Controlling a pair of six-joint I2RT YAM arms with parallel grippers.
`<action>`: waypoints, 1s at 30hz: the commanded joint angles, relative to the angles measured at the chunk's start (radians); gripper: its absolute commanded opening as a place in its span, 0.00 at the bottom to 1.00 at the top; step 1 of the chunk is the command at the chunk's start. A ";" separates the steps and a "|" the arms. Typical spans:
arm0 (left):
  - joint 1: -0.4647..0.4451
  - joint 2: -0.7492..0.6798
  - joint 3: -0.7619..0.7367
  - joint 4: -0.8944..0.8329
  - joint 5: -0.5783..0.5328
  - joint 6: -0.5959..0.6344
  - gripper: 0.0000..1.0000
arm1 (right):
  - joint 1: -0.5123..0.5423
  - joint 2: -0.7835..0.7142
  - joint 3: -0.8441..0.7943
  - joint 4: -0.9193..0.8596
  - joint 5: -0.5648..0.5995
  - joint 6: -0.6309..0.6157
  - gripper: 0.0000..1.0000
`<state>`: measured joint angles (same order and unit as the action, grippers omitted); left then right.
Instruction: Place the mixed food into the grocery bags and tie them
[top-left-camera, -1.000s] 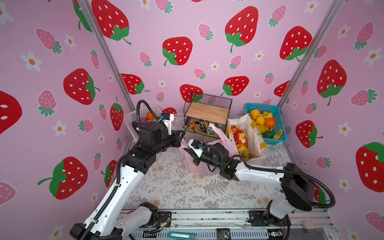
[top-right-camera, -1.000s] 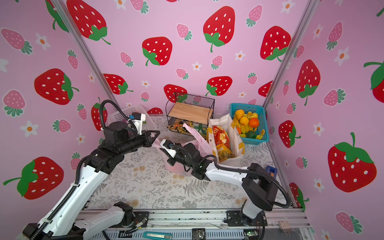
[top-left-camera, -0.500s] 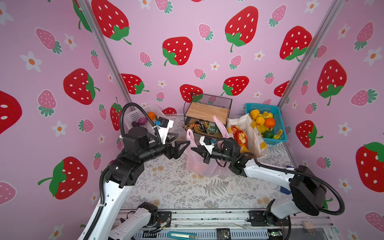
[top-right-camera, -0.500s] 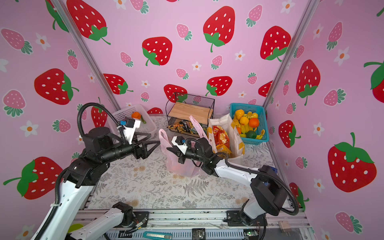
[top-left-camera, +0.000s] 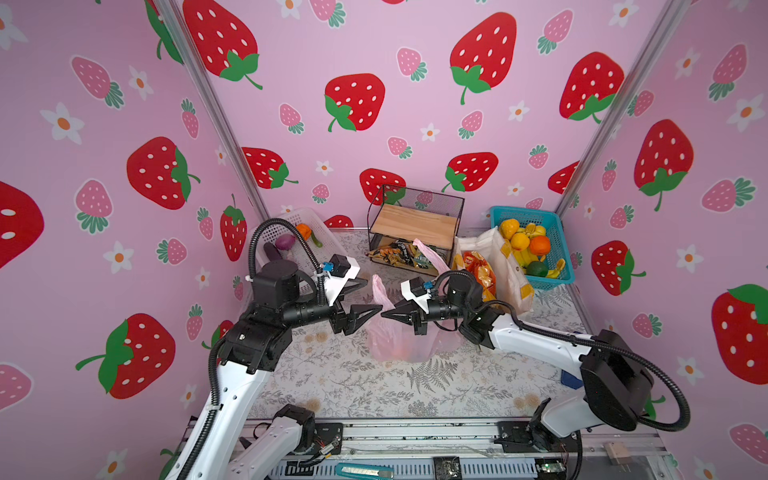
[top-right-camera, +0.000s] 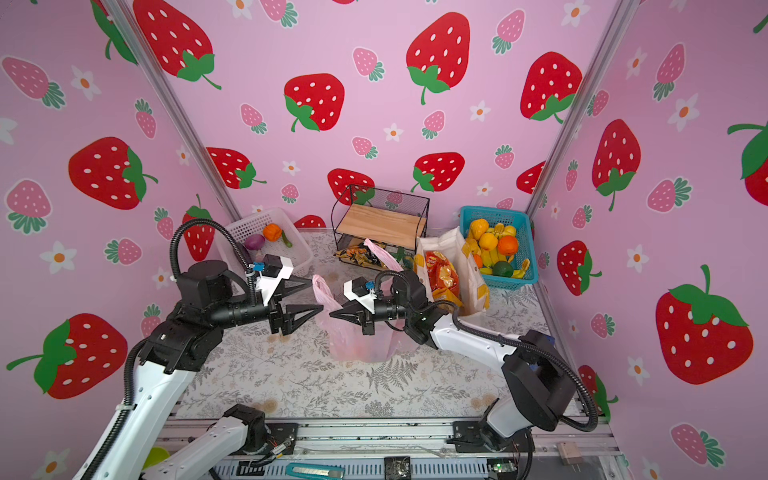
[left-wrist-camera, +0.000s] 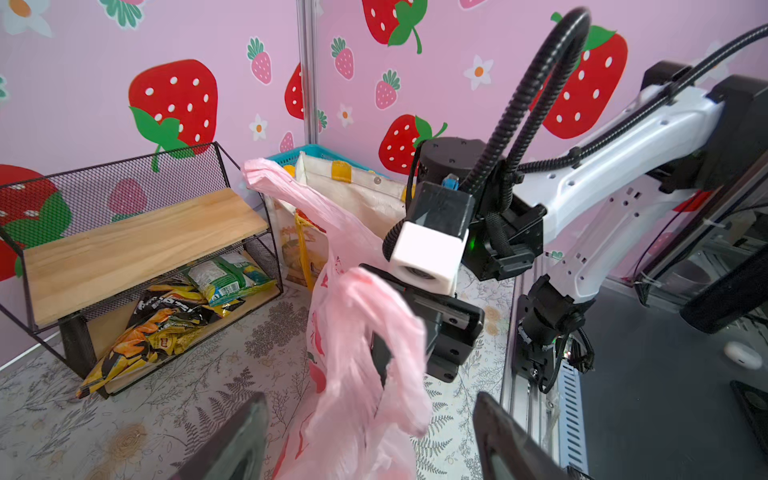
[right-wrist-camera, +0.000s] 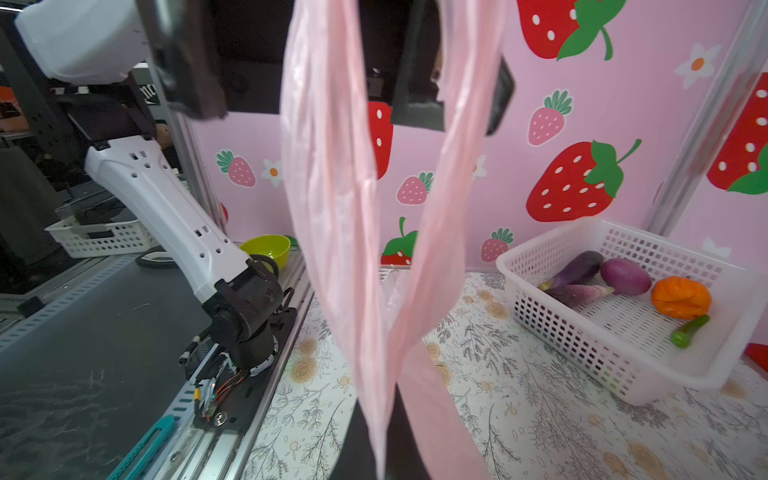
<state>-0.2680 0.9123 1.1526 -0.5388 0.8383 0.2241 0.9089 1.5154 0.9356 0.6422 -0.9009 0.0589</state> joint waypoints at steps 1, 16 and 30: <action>0.008 0.022 0.012 0.065 0.100 -0.001 0.71 | 0.000 0.025 0.040 -0.035 -0.100 -0.014 0.00; -0.010 0.044 -0.029 0.239 -0.036 -0.380 0.00 | 0.101 -0.140 -0.104 0.020 0.556 0.054 0.71; -0.055 0.022 -0.071 0.260 -0.104 -0.529 0.00 | 0.341 0.015 0.051 0.142 1.354 0.079 0.75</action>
<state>-0.3187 0.9524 1.0847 -0.3115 0.7410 -0.2699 1.2377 1.4872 0.9298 0.7380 0.2279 0.0929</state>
